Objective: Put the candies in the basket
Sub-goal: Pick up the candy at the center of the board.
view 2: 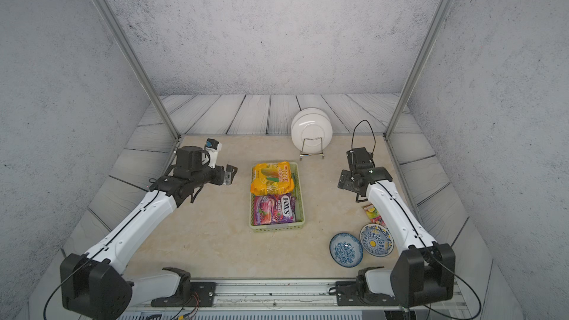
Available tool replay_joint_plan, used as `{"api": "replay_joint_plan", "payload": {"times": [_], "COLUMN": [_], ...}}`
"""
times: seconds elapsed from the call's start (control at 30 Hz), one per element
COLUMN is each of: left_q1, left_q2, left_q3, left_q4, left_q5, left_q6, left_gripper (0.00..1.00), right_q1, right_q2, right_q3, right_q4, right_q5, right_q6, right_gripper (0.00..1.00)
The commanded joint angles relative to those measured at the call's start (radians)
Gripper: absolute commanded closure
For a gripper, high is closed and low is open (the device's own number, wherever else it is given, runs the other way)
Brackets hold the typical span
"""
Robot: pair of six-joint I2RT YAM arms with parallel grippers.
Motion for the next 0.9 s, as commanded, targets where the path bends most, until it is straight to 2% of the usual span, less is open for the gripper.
{"api": "replay_joint_plan", "payload": {"times": [0.0,0.37,0.63,0.87], "left_q1": [0.034,0.095,0.106,0.103], "left_q2": [-0.039,-0.072,-0.078,-0.077], "left_q3": [-0.011,-0.045,-0.036,-0.027], "left_q4": [0.045,0.065,0.051,0.046], "left_q5": [0.021,0.064,0.057,0.041], "left_q6": [0.003,-0.029,-0.03,-0.04], "left_gripper": [0.0,0.0,0.0,0.0], "right_q1": [-0.043,-0.169,-0.207,-0.212], "right_q2": [-0.017,0.021,0.134,0.265], "right_q3": [-0.03,-0.146,-0.127,-0.063], "right_q4": [0.009,0.115,0.146,0.169], "right_q5": [0.041,0.03,0.004,-0.096], "right_q6": [0.073,0.163,0.19,0.188], "right_gripper": [0.0,0.07,0.17,0.27]}}
